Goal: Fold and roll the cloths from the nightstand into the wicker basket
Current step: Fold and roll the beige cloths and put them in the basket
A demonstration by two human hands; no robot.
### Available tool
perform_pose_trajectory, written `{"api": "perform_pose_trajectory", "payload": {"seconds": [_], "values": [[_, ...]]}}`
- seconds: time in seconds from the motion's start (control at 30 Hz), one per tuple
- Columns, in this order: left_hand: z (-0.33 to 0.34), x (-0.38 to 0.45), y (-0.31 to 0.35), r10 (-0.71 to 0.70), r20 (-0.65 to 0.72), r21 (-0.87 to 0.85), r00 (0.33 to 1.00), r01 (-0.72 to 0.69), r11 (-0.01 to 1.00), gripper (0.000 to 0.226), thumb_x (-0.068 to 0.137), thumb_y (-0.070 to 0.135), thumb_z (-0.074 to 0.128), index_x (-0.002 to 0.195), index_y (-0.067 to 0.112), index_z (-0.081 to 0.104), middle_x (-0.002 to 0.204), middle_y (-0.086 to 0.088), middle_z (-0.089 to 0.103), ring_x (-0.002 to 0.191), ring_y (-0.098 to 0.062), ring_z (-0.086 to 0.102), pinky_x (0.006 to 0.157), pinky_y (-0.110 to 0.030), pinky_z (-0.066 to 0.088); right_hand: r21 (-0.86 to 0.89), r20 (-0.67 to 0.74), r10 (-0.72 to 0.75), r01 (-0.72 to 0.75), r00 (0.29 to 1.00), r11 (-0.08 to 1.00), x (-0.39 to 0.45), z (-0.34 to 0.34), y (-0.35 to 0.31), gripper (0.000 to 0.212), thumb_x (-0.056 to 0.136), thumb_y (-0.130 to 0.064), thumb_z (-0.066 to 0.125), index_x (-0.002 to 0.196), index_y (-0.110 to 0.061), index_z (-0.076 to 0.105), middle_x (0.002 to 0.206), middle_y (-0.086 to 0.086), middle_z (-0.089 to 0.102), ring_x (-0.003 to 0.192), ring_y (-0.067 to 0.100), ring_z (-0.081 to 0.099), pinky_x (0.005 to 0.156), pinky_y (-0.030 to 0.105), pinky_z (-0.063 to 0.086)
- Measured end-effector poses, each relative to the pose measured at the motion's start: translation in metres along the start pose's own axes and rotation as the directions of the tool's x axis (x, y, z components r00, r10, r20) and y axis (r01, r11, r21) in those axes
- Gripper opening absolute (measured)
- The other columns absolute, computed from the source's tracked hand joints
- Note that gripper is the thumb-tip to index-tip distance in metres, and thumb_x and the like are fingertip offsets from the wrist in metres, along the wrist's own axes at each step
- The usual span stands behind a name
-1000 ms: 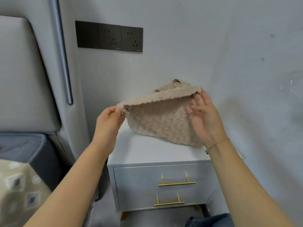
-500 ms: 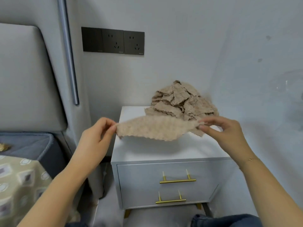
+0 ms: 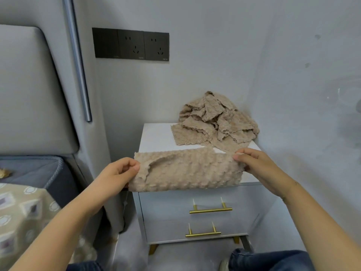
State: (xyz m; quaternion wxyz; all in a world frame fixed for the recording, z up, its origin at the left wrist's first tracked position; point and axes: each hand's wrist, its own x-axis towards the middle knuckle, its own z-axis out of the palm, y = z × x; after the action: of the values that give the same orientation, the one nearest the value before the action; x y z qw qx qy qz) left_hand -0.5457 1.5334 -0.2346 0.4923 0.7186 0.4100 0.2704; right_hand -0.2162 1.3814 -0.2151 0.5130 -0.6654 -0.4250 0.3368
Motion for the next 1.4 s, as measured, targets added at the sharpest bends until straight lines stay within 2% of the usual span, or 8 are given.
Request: {"api": "perform_pose_trajectory", "payload": {"seconds": [0.2, 0.4, 0.53, 0.73, 0.9, 1.07, 1.23, 1.4], "values": [[0.004, 0.04, -0.011, -0.158, -0.183, -0.119, 0.97, 0.137, 0.983, 0.019, 0.1, 0.022, 0.049, 0.103, 0.013, 0.066, 0.098, -0.009, 0.071, 0.086, -0.023, 0.065, 0.076, -0.035, 0.054, -0.06, -0.11, -0.002, -0.005, 0.994, 0.998, 0.069, 0.037, 0.002, 0.038, 0.089, -0.036, 0.066, 0.089, 0.001, 0.058, 0.079, 0.018, 0.061, 0.069, 0.021, 0.058, 0.065, 0.032, 0.043], [0.004, 0.065, -0.026, -0.157, -0.187, 0.085, 0.97, 0.175, 0.981, 0.027, 0.095, 0.047, 0.05, 0.099, 0.022, 0.061, 0.085, 0.001, 0.062, 0.07, -0.012, 0.054, 0.06, -0.024, 0.042, -0.196, -0.163, 0.01, -0.043, 0.987, 0.98, 0.106, 0.057, 0.03, 0.016, 0.088, -0.022, 0.067, 0.091, -0.013, 0.054, 0.067, 0.004, 0.048, 0.056, 0.017, 0.042, 0.053, 0.026, 0.035], [0.003, 0.074, -0.032, -0.132, -0.122, 0.272, 0.984, 0.161, 0.949, 0.04, 0.08, 0.054, 0.067, 0.107, 0.029, 0.053, 0.099, 0.014, 0.061, 0.092, -0.008, 0.059, 0.067, -0.02, 0.045, -0.27, -0.174, -0.026, -0.022, 0.984, 0.963, 0.111, 0.053, 0.04, 0.023, 0.087, -0.015, 0.067, 0.077, 0.001, 0.053, 0.064, 0.006, 0.038, 0.049, 0.012, 0.033, 0.049, 0.024, 0.028], [0.009, 0.094, -0.043, -0.032, -0.319, 0.424, 0.947, 0.173, 0.889, 0.033, 0.095, 0.034, 0.056, 0.092, 0.001, 0.061, 0.077, -0.007, 0.063, 0.067, -0.018, 0.054, 0.056, -0.027, 0.04, -0.336, -0.26, -0.086, -0.007, 0.962, 0.942, 0.115, 0.055, 0.042, 0.046, 0.088, -0.013, 0.064, 0.057, -0.017, 0.03, 0.056, -0.001, 0.032, 0.048, 0.013, 0.03, 0.044, 0.022, 0.022], [0.01, 0.103, -0.047, -0.077, -0.368, 0.442, 0.927, 0.247, 0.862, 0.03, 0.091, 0.042, 0.06, 0.081, 0.013, 0.058, 0.07, 0.001, 0.063, 0.062, -0.013, 0.056, 0.052, -0.026, 0.036, -0.387, -0.299, -0.077, -0.047, 0.951, 0.921, 0.117, 0.061, 0.04, 0.016, 0.086, -0.011, 0.065, 0.077, 0.002, 0.061, 0.07, 0.008, 0.051, 0.06, 0.017, 0.046, 0.053, 0.026, 0.032], [0.007, 0.108, -0.043, -0.299, -0.287, 0.16, 0.91, 0.354, 0.922, 0.028, 0.091, 0.036, 0.063, 0.103, 0.014, 0.05, 0.087, 0.001, 0.059, 0.07, -0.014, 0.056, 0.053, -0.025, 0.039, -0.67, -0.283, -0.16, -0.075, 0.946, 0.739, 0.108, 0.064, 0.033, 0.025, 0.086, -0.027, 0.064, 0.1, -0.007, 0.057, 0.085, 0.004, 0.056, 0.078, 0.023, 0.054, 0.061, 0.031, 0.04], [0.0, 0.106, -0.043, -0.37, -0.057, -0.104, 0.927, 0.363, 0.926, 0.019, 0.097, 0.01, 0.053, 0.116, 0.013, 0.059, 0.104, -0.007, 0.067, 0.096, -0.026, 0.065, 0.08, -0.037, 0.055, -0.651, -0.18, 0.223, -0.286, 0.958, 0.704, 0.087, 0.051, 0.022, 0.052, 0.079, -0.052, 0.068, 0.101, -0.015, 0.039, 0.094, 0.003, 0.058, 0.084, 0.019, 0.058, 0.062, 0.028, 0.042], [-0.009, 0.091, -0.036, -0.289, -0.034, -0.069, 0.957, 0.286, 0.956, 0.035, 0.091, -0.01, 0.052, 0.118, 0.011, 0.059, 0.095, -0.007, 0.06, 0.077, -0.017, 0.06, 0.057, -0.021, 0.048, -0.7, -0.079, 0.331, -0.289, 0.94, 0.653, 0.081, 0.048, 0.024, 0.045, 0.076, -0.054, 0.071, 0.076, -0.015, 0.049, 0.08, 0.003, 0.057, 0.073, 0.016, 0.054, 0.058, 0.027, 0.038]]}}
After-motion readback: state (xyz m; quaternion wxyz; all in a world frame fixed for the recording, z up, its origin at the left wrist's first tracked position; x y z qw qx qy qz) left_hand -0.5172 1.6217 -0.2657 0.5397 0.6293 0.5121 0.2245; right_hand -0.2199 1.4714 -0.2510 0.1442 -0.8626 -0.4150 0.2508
